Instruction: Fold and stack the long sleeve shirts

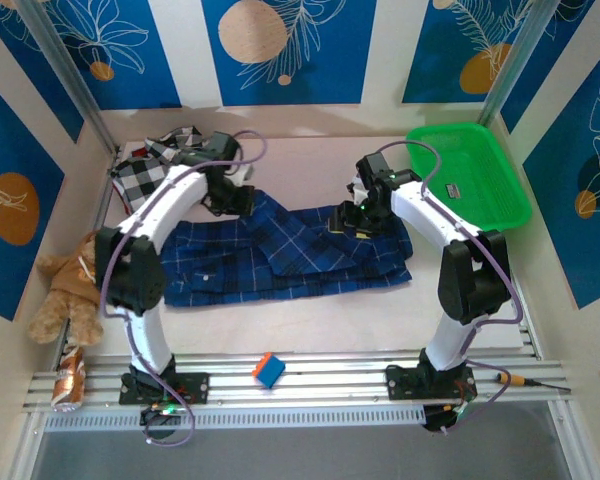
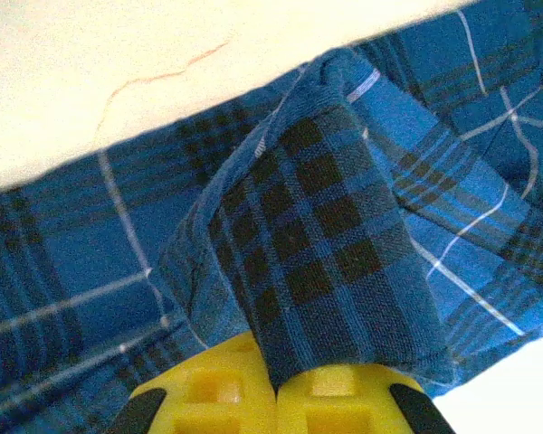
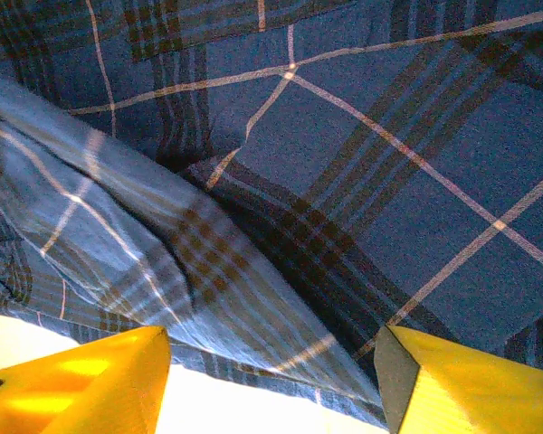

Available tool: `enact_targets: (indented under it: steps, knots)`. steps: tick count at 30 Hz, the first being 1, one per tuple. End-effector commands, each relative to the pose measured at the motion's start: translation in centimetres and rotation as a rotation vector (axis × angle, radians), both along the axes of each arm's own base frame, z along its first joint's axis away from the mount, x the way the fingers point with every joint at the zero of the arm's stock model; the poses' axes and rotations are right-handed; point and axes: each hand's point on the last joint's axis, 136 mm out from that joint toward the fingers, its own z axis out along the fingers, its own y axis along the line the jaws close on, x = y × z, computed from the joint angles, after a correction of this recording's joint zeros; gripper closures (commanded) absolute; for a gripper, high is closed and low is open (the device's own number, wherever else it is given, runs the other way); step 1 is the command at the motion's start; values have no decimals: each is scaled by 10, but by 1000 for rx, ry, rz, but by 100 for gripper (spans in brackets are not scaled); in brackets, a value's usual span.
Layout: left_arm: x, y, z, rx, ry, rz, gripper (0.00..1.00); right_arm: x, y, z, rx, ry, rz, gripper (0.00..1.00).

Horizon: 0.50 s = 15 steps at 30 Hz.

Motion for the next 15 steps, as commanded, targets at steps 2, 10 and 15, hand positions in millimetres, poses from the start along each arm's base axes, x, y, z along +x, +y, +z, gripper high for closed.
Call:
enact_targets:
  steps: [2,10,15]
  knots:
    - [-13,7,5,-160,81,119,100,3,13,23,70,-56,35,37]
    - [-30,37,-11,-168,181,244,100,2,35,30,159,-83,113,37]
    - [-34,52,-11,-174,188,304,100,-10,62,44,290,-101,223,37]
